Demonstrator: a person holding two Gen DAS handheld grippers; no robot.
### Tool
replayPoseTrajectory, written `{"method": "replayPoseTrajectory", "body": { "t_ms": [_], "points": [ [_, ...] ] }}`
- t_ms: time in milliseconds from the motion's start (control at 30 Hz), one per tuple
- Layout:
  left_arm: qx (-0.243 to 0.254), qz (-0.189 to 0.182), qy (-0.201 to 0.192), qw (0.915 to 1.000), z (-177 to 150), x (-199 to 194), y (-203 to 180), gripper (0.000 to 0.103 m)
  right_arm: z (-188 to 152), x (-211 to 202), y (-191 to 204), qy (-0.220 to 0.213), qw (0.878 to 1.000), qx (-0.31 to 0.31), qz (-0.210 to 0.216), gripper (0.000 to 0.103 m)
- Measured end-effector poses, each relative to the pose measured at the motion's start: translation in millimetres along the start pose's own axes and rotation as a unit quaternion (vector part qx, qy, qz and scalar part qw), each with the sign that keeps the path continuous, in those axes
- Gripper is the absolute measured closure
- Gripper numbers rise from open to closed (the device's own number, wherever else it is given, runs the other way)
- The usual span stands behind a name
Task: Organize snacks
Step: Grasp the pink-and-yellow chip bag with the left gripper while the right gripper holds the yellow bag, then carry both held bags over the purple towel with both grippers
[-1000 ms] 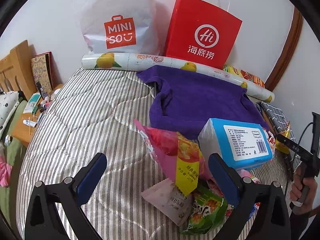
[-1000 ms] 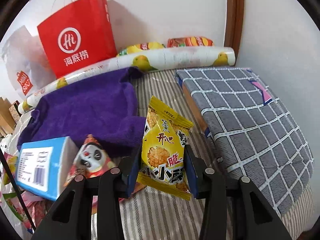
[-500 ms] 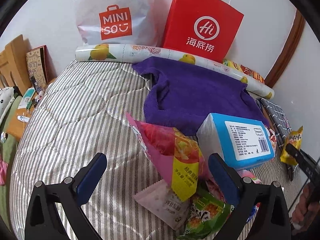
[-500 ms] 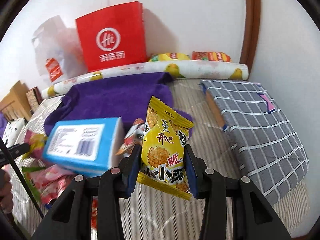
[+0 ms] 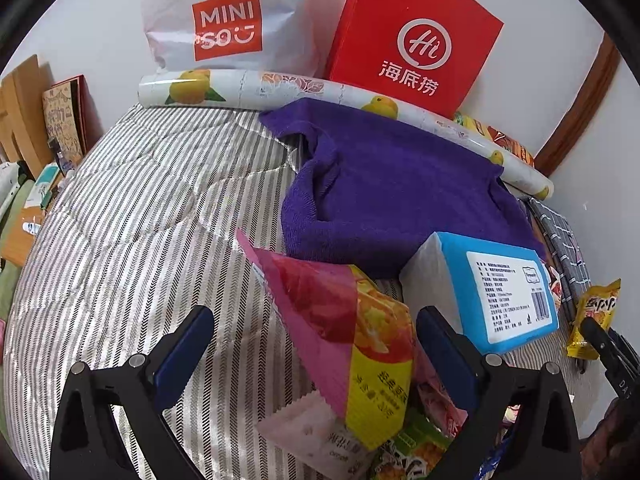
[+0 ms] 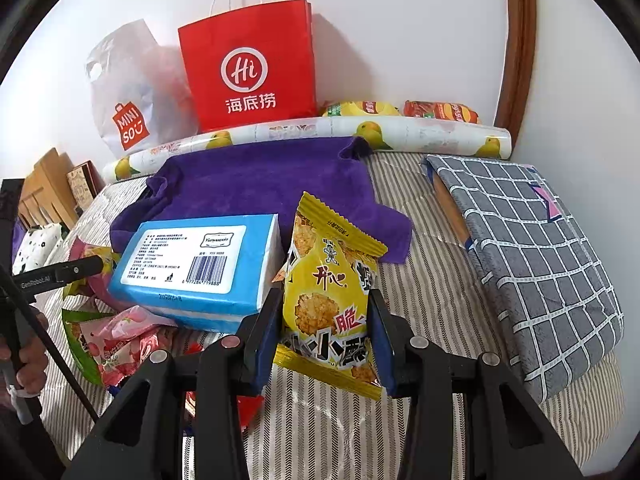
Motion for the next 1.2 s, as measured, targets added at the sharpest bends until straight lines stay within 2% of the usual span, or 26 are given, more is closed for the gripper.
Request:
{"method": "replayPoseTrajectory", "body": {
  "t_ms": [300, 467, 567, 733, 1200],
  "points": [
    [-0.002, -0.01, 0.008, 0.9999, 3, 10, -1, 0.006, 2, 4, -3, 0.003, 1.0, 0.006, -0.001, 0.062],
    [-0.002, -0.023, 0.01, 0.9997, 4, 11, -3, 0.017, 3, 5, -4, 0.005, 1.0, 0.012, 0.001, 0.062],
    [0.001, -0.038, 0.007, 0.9993, 3, 8, -5, 0.033, 3, 4, -4, 0.004, 1.0, 0.014, 0.001, 0.062],
    [0.014, -0.027, 0.005, 0.9995, 1, 2, -10, 0.041, 3, 1, -5, 0.002, 1.0, 0.017, 0.002, 0.062],
    [-0.004, -0.034, -0.03, 0.999, 5, -35, -2, 0.046, 3, -27, 1, -0.016, 1.0, 0.017, 0.013, 0.062]
  ]
}}
Point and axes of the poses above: each gripper's, at about its wrist camera, not at the fingertips, and x roughly the way its jaws point, y to its left, z to its top, the point moved 1 cm from there along x, roughly the way its jaws point, and after that the axes turned 11 degrees about x, right-handed, at the moved point
